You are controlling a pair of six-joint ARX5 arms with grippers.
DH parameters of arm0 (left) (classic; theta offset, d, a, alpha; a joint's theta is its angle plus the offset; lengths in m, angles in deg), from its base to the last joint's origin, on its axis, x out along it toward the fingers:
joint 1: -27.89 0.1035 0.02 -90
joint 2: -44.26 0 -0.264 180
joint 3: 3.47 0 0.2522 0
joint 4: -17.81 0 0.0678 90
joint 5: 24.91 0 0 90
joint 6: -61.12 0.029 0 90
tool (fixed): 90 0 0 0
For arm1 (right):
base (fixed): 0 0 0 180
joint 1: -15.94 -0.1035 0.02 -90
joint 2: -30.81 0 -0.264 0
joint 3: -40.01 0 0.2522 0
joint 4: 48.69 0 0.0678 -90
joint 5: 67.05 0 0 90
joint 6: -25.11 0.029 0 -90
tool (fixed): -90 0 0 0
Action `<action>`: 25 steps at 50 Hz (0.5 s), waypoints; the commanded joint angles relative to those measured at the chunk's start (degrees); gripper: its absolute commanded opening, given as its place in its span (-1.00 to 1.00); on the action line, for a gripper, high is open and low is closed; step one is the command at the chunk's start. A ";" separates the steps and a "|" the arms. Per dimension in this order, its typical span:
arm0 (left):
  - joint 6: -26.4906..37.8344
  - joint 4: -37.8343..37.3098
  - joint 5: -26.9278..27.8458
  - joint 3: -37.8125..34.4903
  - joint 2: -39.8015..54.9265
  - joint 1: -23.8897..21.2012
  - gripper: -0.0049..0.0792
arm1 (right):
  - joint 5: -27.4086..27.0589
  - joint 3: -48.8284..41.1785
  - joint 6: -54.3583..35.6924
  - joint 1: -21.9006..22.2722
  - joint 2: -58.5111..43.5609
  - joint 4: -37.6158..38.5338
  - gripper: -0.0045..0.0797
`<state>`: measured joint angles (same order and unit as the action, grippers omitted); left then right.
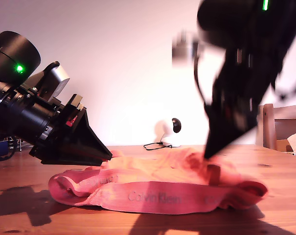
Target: Fold the underwear in front of you. After folding it, place it to the right side.
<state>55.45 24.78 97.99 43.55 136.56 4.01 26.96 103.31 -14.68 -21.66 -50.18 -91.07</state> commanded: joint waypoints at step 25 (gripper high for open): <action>0.09 0.68 1.31 0.74 -0.07 0.13 -0.43 | -0.07 0.50 20.48 -0.94 5.53 -3.58 -0.90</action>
<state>55.45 24.96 99.50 43.55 136.56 4.03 26.83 103.70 0.64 -23.23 -44.08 -96.25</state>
